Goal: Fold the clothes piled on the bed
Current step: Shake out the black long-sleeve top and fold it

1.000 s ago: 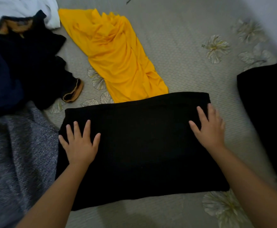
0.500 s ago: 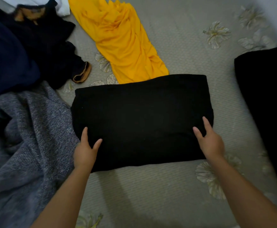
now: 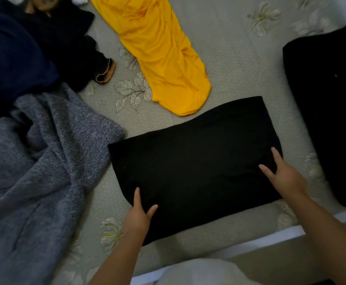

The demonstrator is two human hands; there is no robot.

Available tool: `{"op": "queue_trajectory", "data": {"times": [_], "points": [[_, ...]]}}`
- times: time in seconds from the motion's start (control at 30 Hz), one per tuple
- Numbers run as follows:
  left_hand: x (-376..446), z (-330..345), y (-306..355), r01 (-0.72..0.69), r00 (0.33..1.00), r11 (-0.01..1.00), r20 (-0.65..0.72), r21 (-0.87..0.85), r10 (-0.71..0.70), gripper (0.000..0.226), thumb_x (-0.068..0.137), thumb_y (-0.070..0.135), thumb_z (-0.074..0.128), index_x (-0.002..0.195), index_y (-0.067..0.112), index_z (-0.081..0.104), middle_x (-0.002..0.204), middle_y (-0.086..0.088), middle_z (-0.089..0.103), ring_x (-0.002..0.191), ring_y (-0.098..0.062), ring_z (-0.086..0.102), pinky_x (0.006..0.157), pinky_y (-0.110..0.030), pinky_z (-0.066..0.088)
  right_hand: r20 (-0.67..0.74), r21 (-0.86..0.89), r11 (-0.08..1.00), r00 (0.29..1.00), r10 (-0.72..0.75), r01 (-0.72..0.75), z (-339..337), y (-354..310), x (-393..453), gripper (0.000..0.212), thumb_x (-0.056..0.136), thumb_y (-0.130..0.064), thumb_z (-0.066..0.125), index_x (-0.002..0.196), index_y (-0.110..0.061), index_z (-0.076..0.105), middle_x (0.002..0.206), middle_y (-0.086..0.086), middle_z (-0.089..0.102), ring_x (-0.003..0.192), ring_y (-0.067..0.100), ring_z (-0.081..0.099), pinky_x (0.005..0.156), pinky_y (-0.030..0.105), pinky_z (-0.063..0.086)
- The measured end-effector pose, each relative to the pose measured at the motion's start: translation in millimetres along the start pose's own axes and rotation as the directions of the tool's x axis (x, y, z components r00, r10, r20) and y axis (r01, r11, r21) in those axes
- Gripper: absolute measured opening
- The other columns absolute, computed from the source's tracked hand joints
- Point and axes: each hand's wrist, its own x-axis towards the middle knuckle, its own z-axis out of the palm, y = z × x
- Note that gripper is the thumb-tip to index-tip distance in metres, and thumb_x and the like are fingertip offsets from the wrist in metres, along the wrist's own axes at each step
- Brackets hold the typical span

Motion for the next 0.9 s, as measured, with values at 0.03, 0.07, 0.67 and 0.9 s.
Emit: {"op": "queue_trajectory", "data": {"times": [0.03, 0.07, 0.67, 0.9], "points": [[-4, 2, -3, 0.024, 1.0, 0.999, -0.001, 0.04, -0.024, 0.079, 0.088, 0.048, 0.049, 0.147, 0.027, 0.0, 0.126, -0.018, 0.048, 0.111, -0.03, 0.052, 0.093, -0.036, 0.043, 0.009, 0.008, 1.0, 1.0, 0.002, -0.002, 0, 2, -2, 0.07, 0.091, -0.044, 0.045, 0.147, -0.025, 0.009, 0.114, 0.025, 0.058, 0.095, 0.036, 0.058, 0.071, 0.036, 0.042], [-5, 0, -4, 0.044, 0.999, 0.991, -0.028, 0.128, -0.04, 0.079, 0.087, 0.054, 0.047, 0.147, 0.03, 0.002, 0.127, -0.018, 0.045, 0.113, -0.03, 0.049, 0.096, -0.038, 0.041, 0.014, 0.015, 1.0, 1.0, 0.006, -0.006, 0, 3, -3, 0.073, 0.09, -0.046, 0.045, 0.148, -0.024, 0.005, 0.117, 0.025, 0.056, 0.097, 0.036, 0.057, 0.073, 0.037, 0.043], [30, -16, 272, -0.668, 0.561, 0.088, 0.422, 0.739, 0.712, 0.068, 0.089, 0.032, 0.054, 0.146, 0.027, 0.016, 0.152, -0.004, 0.016, 0.14, -0.024, 0.012, 0.113, -0.038, 0.019, -0.063, 0.378, 0.902, 0.967, 0.248, -0.207, 3, 10, 17, 0.098, 0.079, -0.058, 0.056, 0.147, -0.014, 0.0, 0.142, 0.019, 0.035, 0.129, 0.035, 0.035, 0.104, 0.047, 0.027], [46, 38, 384, -0.65, 0.421, -0.275, 0.637, 0.708, 0.646, 0.084, 0.084, 0.047, 0.057, 0.147, 0.03, 0.004, 0.155, -0.004, 0.001, 0.142, -0.027, -0.01, 0.114, -0.04, -0.005, -0.039, 0.502, 0.836, 0.961, 0.275, -0.22, 15, 27, 25, 0.102, 0.073, -0.063, 0.06, 0.147, -0.02, 0.005, 0.144, 0.008, 0.035, 0.132, 0.024, 0.033, 0.107, 0.042, 0.021]]}}
